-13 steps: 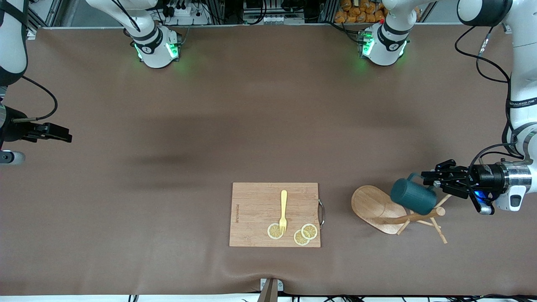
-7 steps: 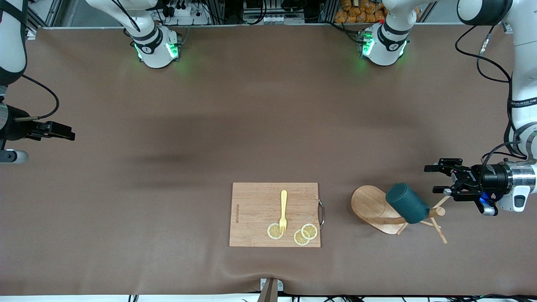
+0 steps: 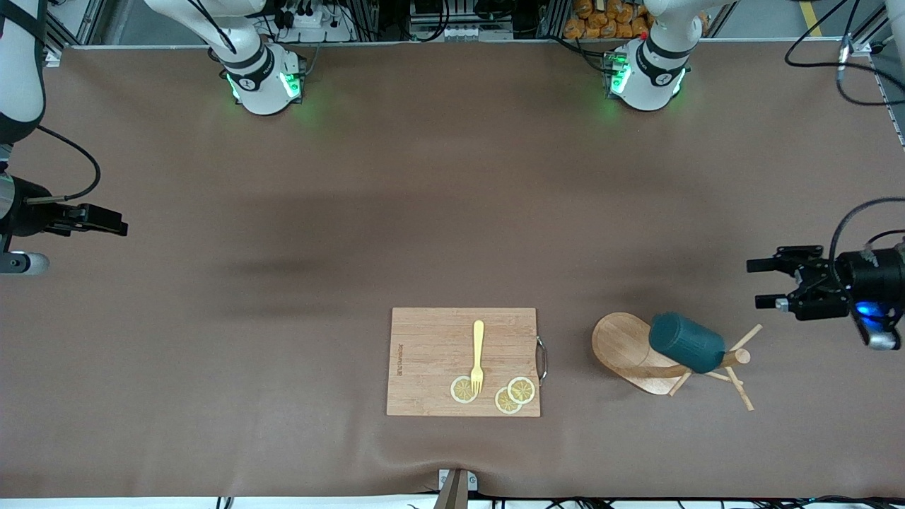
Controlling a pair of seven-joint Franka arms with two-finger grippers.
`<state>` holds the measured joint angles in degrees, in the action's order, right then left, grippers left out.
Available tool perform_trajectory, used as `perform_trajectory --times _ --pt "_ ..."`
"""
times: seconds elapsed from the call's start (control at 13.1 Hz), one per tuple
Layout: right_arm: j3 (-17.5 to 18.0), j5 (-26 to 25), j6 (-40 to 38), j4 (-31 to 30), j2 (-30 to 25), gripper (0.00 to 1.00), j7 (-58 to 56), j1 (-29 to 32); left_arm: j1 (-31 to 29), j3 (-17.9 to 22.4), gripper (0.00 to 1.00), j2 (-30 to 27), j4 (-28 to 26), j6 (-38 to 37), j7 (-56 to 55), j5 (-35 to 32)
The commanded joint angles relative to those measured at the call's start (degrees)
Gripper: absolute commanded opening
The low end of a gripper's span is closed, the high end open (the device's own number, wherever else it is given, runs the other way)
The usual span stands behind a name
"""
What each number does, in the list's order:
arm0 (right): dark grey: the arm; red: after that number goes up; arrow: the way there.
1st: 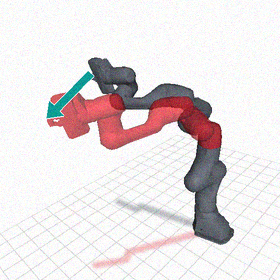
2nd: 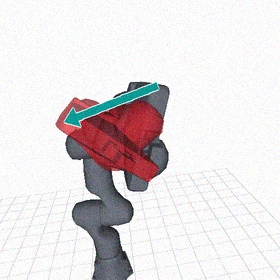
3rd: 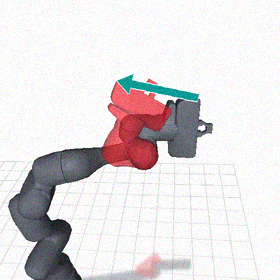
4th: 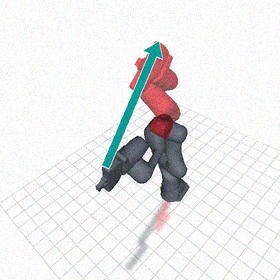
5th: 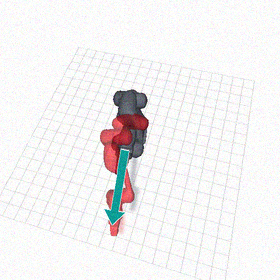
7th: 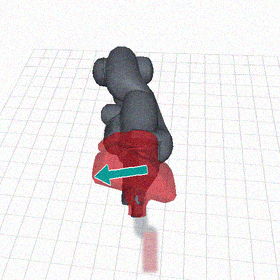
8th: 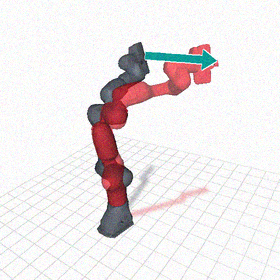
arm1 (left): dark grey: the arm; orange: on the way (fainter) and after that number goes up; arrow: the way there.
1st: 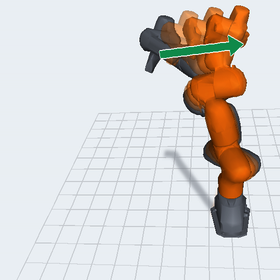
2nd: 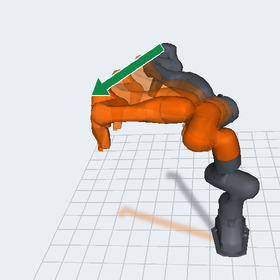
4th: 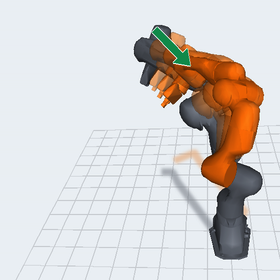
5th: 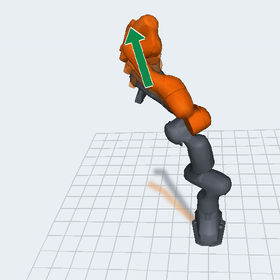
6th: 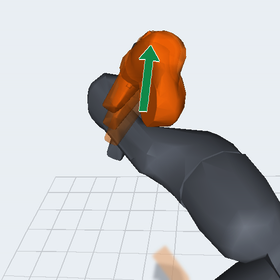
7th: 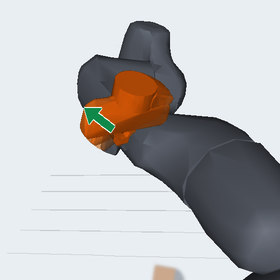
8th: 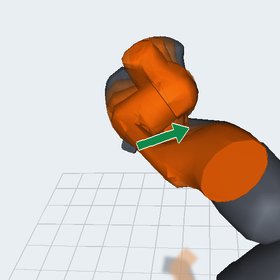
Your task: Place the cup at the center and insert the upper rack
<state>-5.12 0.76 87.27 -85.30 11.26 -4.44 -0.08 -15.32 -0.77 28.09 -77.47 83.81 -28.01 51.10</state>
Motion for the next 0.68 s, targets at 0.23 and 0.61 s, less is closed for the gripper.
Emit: perform_trajectory --times 0.23,0.61 --pt "0.1 0.5 0.5 -0.1 -0.5 1.0 0.7 0.0 3.1 -5.9 1.0 -10.4 -2.5 5.7 0.5 -28.0" --pt "0.1 0.4 3.3 -0.1 -0.4 1.0 0.7 0.0 5.9 -10.8 1.0 -17.8 -5.0 5.9 4.6 -46.0"
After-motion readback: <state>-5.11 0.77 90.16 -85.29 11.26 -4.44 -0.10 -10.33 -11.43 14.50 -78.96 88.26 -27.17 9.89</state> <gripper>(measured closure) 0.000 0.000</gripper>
